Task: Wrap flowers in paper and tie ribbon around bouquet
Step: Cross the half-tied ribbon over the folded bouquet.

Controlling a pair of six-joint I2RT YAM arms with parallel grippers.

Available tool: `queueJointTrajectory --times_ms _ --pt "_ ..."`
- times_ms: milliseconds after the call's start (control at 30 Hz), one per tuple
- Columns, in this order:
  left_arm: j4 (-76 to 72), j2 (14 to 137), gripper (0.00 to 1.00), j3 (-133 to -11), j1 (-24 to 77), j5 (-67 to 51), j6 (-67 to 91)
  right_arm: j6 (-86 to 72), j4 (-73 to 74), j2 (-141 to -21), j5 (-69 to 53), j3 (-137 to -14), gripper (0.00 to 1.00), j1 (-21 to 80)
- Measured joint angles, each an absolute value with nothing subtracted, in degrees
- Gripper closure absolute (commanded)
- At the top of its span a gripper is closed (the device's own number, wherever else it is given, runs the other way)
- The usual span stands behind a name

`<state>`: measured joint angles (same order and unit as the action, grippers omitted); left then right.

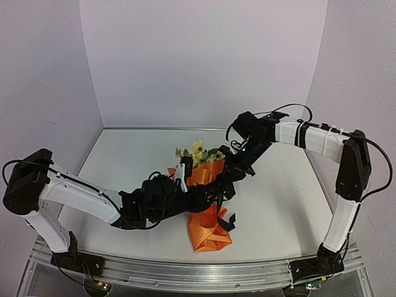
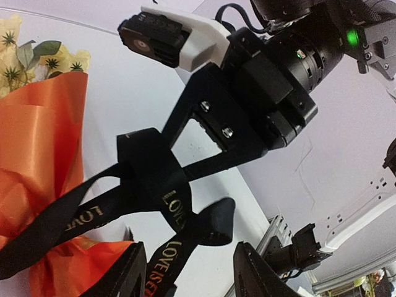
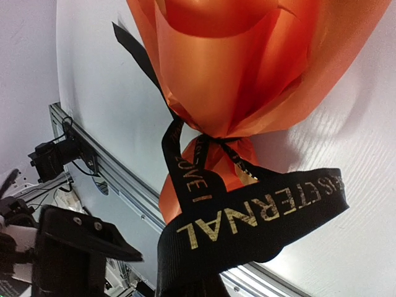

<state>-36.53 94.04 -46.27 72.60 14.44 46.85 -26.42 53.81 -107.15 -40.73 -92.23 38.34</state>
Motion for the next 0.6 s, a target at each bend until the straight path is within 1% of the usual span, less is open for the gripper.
queueJointTrajectory --times_ms 200,300,433,533,600 --pt "-32.91 84.20 0.62 -40.17 72.60 15.48 41.86 -24.10 60.44 -107.02 -35.33 -92.30 1.00 41.91" --pt "-30.93 79.84 0.62 -38.52 72.60 17.15 37.98 -23.15 62.61 -107.01 -32.81 -92.36 1.00 43.52" --pt "-29.43 76.94 0.66 -38.61 71.48 17.55 30.34 -21.37 63.99 -106.97 -29.21 -92.82 1.00 45.67" --pt "-28.89 76.51 0.67 -38.72 67.01 11.50 24.59 -19.96 63.92 -106.22 -27.45 -93.12 1.00 46.52" --pt "-28.60 76.51 0.66 -38.77 62.55 5.90 21.80 -19.24 63.81 -105.20 -26.80 -93.12 1.00 46.87"
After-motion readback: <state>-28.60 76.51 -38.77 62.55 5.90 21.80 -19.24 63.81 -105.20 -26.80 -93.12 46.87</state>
